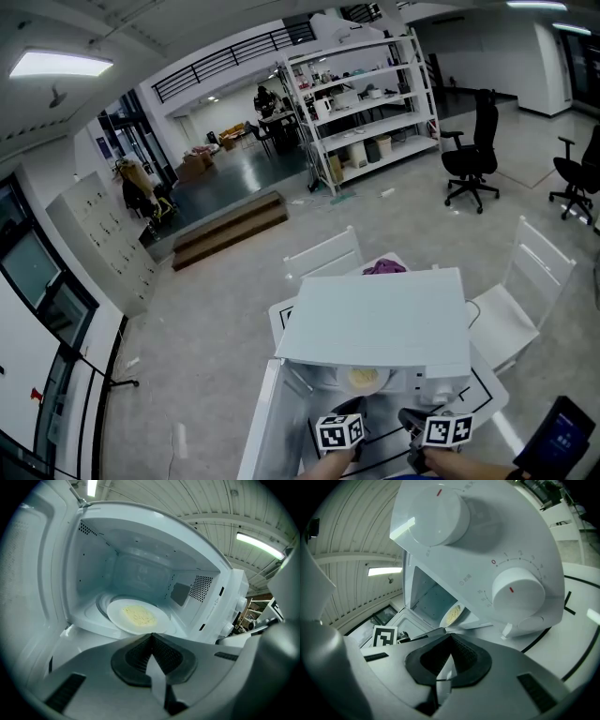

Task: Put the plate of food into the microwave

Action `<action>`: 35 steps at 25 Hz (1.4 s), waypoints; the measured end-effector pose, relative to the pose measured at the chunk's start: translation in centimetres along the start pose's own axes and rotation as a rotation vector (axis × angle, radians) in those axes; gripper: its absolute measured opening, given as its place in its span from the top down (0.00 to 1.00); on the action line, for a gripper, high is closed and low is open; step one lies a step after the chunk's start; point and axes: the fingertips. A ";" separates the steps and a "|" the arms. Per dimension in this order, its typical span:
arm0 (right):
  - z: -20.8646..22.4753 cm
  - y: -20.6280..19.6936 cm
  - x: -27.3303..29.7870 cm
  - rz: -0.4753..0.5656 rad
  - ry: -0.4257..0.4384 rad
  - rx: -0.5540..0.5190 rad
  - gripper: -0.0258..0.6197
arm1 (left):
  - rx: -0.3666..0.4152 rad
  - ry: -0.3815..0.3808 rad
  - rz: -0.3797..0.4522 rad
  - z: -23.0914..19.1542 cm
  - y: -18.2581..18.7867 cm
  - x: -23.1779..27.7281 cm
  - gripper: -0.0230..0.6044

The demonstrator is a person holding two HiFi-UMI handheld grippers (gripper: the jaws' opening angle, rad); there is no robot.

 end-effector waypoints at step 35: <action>0.4 -0.4 -1.9 0.046 -0.036 -0.014 0.96 | 0.024 0.000 -0.043 -2.6 3.1 3.8 0.95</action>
Point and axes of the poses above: the fingertips, and each gripper's own axes: x forward along the fingers, z to its right, y out of its top, and after that the axes turned 4 degrees about x, right-handed
